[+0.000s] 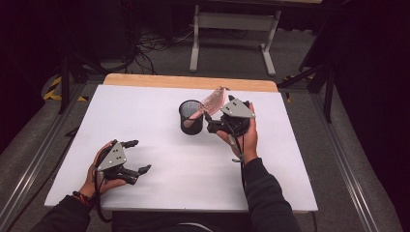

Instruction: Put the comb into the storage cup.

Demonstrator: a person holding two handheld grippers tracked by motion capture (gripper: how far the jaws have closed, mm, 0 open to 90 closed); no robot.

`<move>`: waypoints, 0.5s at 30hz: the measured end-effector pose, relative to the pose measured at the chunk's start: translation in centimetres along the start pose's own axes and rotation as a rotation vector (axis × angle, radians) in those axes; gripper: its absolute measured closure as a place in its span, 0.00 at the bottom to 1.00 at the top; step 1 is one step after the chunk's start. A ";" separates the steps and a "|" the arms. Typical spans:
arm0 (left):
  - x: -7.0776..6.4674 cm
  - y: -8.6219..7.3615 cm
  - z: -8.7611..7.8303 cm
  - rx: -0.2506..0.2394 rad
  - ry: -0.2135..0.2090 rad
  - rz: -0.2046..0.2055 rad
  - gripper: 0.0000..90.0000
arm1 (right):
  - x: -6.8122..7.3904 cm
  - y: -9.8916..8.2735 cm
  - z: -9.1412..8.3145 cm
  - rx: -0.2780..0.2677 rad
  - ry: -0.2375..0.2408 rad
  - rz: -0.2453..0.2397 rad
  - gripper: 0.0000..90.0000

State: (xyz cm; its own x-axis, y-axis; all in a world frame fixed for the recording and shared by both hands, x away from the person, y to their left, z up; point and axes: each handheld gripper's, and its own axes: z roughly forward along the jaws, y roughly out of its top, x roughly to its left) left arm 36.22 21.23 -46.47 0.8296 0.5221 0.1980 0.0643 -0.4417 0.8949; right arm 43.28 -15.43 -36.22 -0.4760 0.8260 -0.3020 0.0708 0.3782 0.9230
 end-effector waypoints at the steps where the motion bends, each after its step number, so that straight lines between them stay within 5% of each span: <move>1: 0.0 0.0 0.0 0.000 0.001 0.000 0.09 | 0.0 0.0 -0.1 -0.001 0.002 0.000 0.07; 15: 0.0 0.0 0.0 -0.003 0.008 0.001 0.08 | 0.0 -0.2 -1.4 -0.017 0.000 -0.007 0.08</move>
State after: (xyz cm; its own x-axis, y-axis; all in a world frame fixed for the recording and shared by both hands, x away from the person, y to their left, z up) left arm 36.17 21.23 -46.42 0.8255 0.5271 0.2019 0.0621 -0.4404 0.8957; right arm 42.08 -16.07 -36.05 -0.4763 0.8233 -0.3086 0.0525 0.3770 0.9247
